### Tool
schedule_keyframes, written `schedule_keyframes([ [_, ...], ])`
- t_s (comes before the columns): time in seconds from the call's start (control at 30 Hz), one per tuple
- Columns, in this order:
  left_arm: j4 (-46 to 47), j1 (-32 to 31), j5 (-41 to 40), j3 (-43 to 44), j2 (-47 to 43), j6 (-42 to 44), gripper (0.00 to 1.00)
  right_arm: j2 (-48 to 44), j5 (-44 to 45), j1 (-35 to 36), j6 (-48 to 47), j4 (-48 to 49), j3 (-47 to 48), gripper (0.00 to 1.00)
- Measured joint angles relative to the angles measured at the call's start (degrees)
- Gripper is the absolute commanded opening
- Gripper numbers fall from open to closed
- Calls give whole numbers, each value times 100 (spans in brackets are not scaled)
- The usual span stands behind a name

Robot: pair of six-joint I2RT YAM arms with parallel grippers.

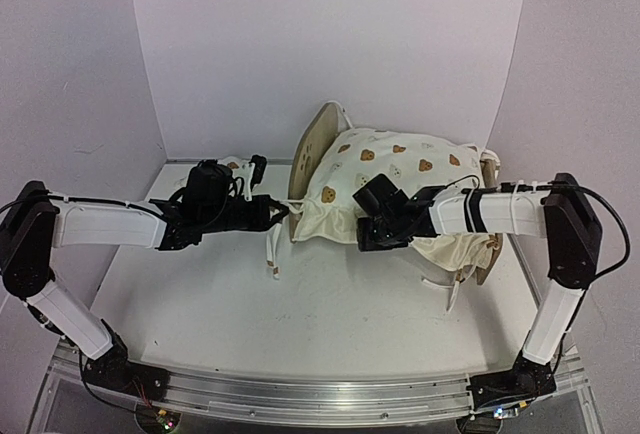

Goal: Set up the pet bed

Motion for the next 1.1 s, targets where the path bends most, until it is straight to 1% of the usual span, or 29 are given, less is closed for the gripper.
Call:
schedule_keyframes([
  [0.1, 0, 0, -7, 0, 0, 7, 0, -175, -479, 0, 118, -11, -101, 0],
  [0.23, -31, 2, -9, 57, 42, 13, 0, -761, -1287, 33, 249, -308, -146, 0],
  [0.37, -42, 31, -9, 170, 116, 31, 0, -1349, -1908, 31, 516, -452, -146, 0],
  [0.47, -42, 66, -9, 181, 116, 33, 0, -1537, -2280, 26, 739, -511, -146, 0],
  [0.5, -44, 81, -13, 181, 118, 35, 0, -1543, -2374, 26, 804, -514, -146, 4],
  [0.53, -44, 87, -15, 181, 118, 35, 0, -1543, -2444, 26, 850, -507, -146, 15],
  [0.57, -44, 94, -20, 181, 118, 35, 0, -1541, -2524, 24, 894, -479, -160, 30],
  [0.6, -44, 103, -24, 181, 118, 35, 0, -1541, -2601, 24, 905, -444, -166, 34],
  [0.63, -46, 114, -26, 181, 118, 37, 0, -1528, -2682, 26, 918, -385, -168, 44],
  [0.67, -44, 114, -28, 181, 125, 42, 0, -1502, -2704, 28, 857, -337, -168, 48],
  [0.7, -44, 114, -31, 181, 133, 50, 0, -1432, -2662, 28, 693, -361, -118, 55],
  [0.73, -44, 116, -31, 184, 155, 57, 0, -1303, -2500, 44, 490, -507, -4, 60],
  [0.8, -46, 118, -31, 192, 221, 61, 0, -975, -1980, 76, 81, -1023, 306, 69],
  [0.87, -46, 120, -31, 201, 284, 63, 0, -872, -1530, 79, -225, -1456, 361, 80],
  [0.9, -46, 120, -35, 205, 313, 68, 0, -901, -1307, 74, -374, -1738, 319, 85],
  [0.93, -48, 125, -37, 208, 330, 70, 0, -990, -1115, 74, -514, -1939, 243, 87],
  [1.03, -55, 140, -92, 210, 343, 72, 0, -1412, -693, -35, -763, -2345, 42, 90],
  [1.1, -55, 160, -149, 210, 350, 70, 0, -1735, -549, -284, -892, -2455, 37, 93],
])
